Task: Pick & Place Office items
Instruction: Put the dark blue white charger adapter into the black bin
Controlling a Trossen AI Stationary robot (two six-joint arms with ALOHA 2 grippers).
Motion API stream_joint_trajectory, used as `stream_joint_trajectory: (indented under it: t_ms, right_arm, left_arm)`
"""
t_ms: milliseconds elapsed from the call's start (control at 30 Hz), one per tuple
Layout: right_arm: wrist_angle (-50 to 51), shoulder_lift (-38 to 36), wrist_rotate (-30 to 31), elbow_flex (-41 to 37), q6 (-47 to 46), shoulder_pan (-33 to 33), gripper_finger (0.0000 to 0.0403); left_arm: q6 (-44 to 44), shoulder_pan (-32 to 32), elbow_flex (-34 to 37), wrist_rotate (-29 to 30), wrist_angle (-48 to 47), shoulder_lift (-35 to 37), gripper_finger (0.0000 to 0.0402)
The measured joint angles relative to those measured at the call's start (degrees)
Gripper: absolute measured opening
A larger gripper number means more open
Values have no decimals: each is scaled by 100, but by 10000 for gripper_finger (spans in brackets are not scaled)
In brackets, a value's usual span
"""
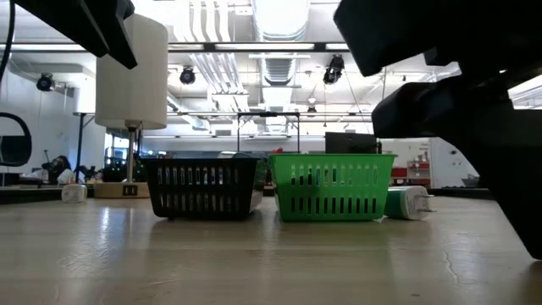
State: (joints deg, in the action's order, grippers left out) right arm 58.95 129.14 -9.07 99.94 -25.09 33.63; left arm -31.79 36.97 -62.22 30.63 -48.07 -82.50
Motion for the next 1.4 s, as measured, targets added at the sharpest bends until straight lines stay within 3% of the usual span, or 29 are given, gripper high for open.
stream_joint_trajectory:
  t_ms: [467,800,967,1167,1400]
  right_arm:
    - [501,-21,235,-6,-303,2,158]
    - [1135,-680,1358,-11,-411,19,158]
    - [1125,-1334,2293,-9,-451,113,158]
    - [803,-2197,4072,-68,-446,466,158]
    - [-348,-2687,5760,-447,780,917,158]
  left_arm:
    - [-20,0,0,-20,-3,2,291]
    - [-21,0,1,-20,-8,3,291]
    - [-175,0,13,3,-20,4,291]
    - [-551,-1,212,502,163,4,291]
    - [-254,-59,658,646,1813,4,291]
